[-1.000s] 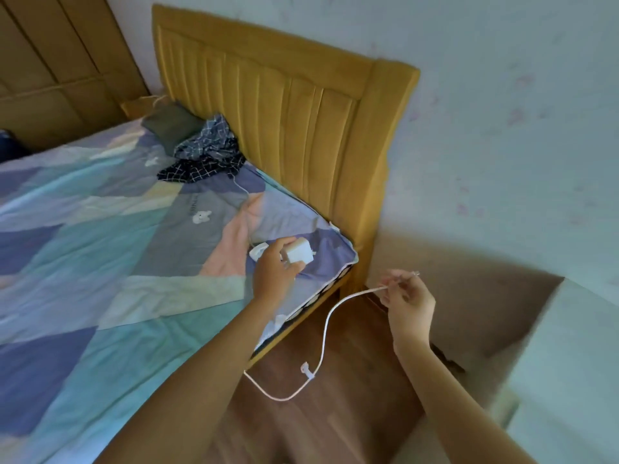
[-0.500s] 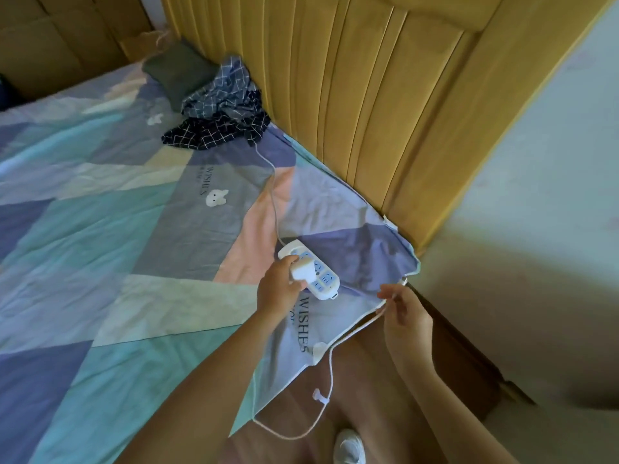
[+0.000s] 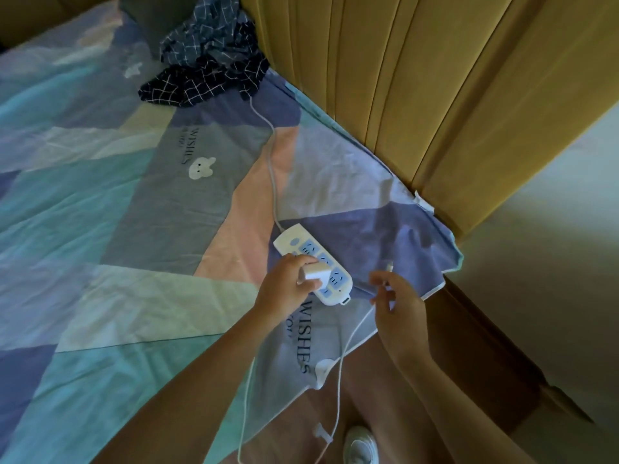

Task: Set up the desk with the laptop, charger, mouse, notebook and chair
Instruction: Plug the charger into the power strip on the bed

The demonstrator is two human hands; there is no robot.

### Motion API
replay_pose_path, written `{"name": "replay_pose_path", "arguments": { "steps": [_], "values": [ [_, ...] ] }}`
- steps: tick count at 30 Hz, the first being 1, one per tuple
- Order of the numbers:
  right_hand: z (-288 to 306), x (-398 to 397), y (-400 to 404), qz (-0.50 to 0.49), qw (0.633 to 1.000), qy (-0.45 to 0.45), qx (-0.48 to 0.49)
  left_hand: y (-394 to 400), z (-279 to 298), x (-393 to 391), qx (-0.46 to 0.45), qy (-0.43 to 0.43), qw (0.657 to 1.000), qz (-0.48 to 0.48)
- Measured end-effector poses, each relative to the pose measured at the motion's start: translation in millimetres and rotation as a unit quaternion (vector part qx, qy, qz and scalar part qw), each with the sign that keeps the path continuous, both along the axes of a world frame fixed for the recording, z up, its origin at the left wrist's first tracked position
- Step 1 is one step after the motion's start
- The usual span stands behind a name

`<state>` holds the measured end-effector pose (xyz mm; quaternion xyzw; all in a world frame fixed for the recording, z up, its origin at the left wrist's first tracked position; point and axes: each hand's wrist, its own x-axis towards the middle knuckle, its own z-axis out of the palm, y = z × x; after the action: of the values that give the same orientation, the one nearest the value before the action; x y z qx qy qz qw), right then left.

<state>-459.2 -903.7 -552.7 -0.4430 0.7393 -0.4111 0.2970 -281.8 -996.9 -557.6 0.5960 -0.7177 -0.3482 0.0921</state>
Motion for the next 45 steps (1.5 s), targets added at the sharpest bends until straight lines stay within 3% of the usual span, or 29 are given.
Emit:
{"name": "replay_pose_path", "arguments": {
  "steps": [14, 23, 36, 45],
  "values": [
    [-29, 0, 17, -0.017, 0.999, -0.033, 0.011, -12, -3, -7, 0.008, 0.000, 0.998, -0.059],
    [-32, 4, 26, -0.021, 0.997, -0.061, 0.037, -3, 0, -14, -0.036, -0.017, 0.999, -0.030],
    [-36, 11, 25, -0.028, 0.997, -0.068, 0.023, 2, 5, -23, -0.041, -0.085, 0.994, -0.053],
    [-40, 15, 15, -0.029, 0.997, -0.059, 0.030, 7, -1, -53, -0.087, -0.196, 0.973, -0.085]
  ]
}}
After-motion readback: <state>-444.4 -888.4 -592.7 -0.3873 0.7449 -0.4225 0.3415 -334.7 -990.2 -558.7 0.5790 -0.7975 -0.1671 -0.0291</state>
